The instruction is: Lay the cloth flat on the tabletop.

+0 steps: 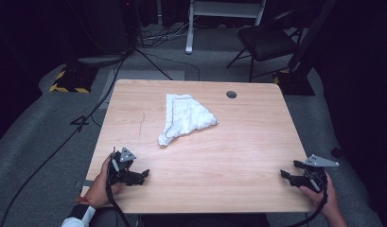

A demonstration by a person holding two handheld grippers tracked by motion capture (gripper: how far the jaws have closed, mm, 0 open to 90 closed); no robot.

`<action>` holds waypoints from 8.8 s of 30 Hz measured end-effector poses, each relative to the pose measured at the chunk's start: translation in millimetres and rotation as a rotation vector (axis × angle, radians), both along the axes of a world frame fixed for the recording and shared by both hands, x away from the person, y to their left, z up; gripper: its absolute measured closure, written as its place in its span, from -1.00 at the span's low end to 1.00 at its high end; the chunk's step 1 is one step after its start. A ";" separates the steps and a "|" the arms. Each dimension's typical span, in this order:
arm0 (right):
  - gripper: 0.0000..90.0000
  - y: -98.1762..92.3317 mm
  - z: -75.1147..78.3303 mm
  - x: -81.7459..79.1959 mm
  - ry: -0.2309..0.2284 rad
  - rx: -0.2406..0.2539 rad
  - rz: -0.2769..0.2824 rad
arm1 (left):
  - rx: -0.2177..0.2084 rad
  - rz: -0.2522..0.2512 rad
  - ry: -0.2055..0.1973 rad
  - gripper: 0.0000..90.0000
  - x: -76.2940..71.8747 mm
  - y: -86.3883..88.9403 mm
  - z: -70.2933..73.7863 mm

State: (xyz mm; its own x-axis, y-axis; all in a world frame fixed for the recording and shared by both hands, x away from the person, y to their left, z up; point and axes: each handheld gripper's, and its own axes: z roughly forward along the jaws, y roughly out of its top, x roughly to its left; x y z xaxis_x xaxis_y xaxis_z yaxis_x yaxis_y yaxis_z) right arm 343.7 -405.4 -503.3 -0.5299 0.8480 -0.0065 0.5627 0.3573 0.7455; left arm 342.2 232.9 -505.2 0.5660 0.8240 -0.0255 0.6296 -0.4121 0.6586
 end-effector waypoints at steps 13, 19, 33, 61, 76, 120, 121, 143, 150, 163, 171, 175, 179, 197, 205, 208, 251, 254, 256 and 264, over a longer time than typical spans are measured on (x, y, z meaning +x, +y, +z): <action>-0.45 3.5 3.3 5.0 -0.008 -0.019 0.007 | 0.034 -0.142 0.021 -0.88 8.0 2.8 5.8; -0.31 19.9 16.7 21.5 -0.037 -0.024 0.085 | 0.040 -0.164 0.007 -0.66 13.1 -9.5 14.2; -0.10 62.7 52.8 76.2 -0.099 0.001 0.144 | 0.015 -0.218 -0.050 -0.56 50.4 -55.3 28.7; -0.12 225.5 32.3 181.9 -0.071 -0.100 0.276 | -0.001 -0.225 -0.053 -0.20 87.1 -65.0 22.1; 0.53 256.2 13.8 194.7 -0.053 -0.160 0.284 | -0.029 -0.270 -0.074 0.66 94.9 -65.6 27.1; 0.67 215.9 26.6 39.9 -0.047 -0.114 0.546 | 0.020 -0.254 -0.029 0.64 101.1 -72.2 18.3; 0.63 213.0 27.6 40.0 -0.047 -0.103 0.540 | 0.018 -0.255 -0.029 0.64 101.2 -72.0 18.3; 0.51 213.9 27.8 118.9 -0.054 -0.071 0.522 | 0.030 -0.270 -0.046 0.85 110.0 -70.8 14.6; 0.89 224.9 20.5 110.5 -0.024 -0.116 0.642 | 0.009 -0.249 -0.046 0.86 120.5 -73.7 13.6; 1.00 233.6 18.3 79.0 0.024 -0.100 0.744 | -0.011 -0.251 -0.038 0.86 126.5 -76.1 14.4; 1.00 244.3 18.1 41.9 0.031 -0.103 0.795 | -0.012 -0.275 -0.036 0.86 123.4 -81.2 16.2; 0.99 247.0 18.9 31.4 0.027 -0.114 0.804 | -0.011 -0.289 -0.036 0.85 122.1 -85.0 17.3; 0.78 243.8 22.6 32.3 0.009 -0.121 0.793 | -0.009 -0.292 -0.041 0.83 121.5 -84.5 18.0; 0.19 187.9 49.7 116.9 -0.033 -0.015 0.377 | -0.066 -0.244 -0.066 -0.06 117.2 -72.5 22.5; 0.04 189.7 33.0 160.8 0.010 -0.084 0.264 | -0.022 -0.213 -0.042 -0.32 124.1 -78.1 16.6; 0.04 191.3 30.4 170.1 0.022 -0.084 0.235 | -0.022 -0.211 -0.034 -0.31 126.2 -79.0 14.3; 0.95 171.4 121.1 123.4 -0.301 0.034 0.280 | -0.119 -0.260 -0.327 0.82 95.2 -67.6 106.0; 0.95 167.0 133.4 117.0 -0.339 0.042 0.275 | -0.126 -0.271 -0.362 0.82 89.0 -68.7 120.0; 0.95 164.6 141.3 112.7 -0.363 0.053 0.271 | -0.126 -0.277 -0.382 0.82 85.2 -70.0 128.5; 0.95 156.7 169.7 97.8 -0.445 0.094 0.261 | -0.139 -0.299 -0.460 0.82 70.2 -72.7 160.9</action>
State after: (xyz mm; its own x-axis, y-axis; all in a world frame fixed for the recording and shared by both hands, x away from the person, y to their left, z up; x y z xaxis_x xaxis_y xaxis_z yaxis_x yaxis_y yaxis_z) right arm 441.5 -248.7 -333.6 -0.6870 0.6960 -0.2089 0.0858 0.3631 0.9278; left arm 412.5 160.1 -344.3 0.7530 0.6324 0.1819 0.1344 -0.4184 0.8983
